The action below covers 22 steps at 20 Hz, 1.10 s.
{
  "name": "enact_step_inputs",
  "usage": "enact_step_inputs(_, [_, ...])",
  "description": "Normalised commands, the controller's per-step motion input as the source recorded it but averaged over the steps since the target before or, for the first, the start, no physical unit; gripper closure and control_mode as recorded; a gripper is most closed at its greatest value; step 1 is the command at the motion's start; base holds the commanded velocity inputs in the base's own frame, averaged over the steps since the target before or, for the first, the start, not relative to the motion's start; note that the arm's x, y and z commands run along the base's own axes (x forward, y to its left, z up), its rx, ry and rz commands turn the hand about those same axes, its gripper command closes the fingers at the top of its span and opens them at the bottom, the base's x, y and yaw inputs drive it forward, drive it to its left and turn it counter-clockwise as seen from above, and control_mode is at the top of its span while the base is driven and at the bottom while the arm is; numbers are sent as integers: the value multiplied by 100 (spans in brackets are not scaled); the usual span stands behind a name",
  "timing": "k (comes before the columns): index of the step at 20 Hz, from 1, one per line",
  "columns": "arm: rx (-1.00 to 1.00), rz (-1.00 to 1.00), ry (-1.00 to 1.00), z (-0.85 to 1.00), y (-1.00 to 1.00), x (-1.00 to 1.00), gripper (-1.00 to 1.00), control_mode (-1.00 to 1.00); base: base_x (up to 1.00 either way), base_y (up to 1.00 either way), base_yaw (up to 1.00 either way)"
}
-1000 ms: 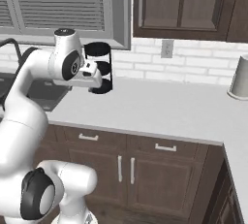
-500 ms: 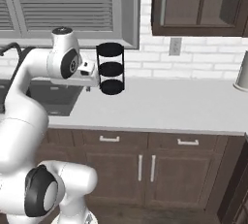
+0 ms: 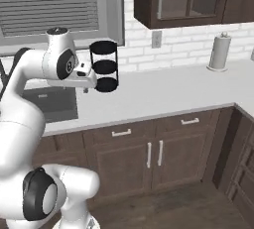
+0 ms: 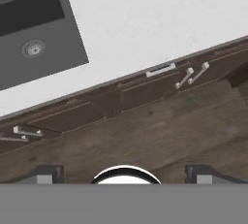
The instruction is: Take a straw from the drawer in front and place it inside the glass cup on the dining counter.
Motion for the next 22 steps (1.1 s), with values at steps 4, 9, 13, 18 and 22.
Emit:
enact_step_inputs(4, [0, 0, 0, 0, 0, 0, -100, 100, 0, 59, -64])
enact_step_inputs(9, [0, 0, 0, 0, 0, 0, -100, 100, 2, 63, -58])
enact_step_inputs(13, [0, 0, 0, 0, 0, 0, -100, 100, 18, 74, -41])
enact_step_inputs(18, [0, 0, 0, 0, 0, 0, -100, 100, 10, 58, -21])
enact_step_inputs(22, [0, 0, 0, 0, 0, 0, -100, 100, 0, 26, 0])
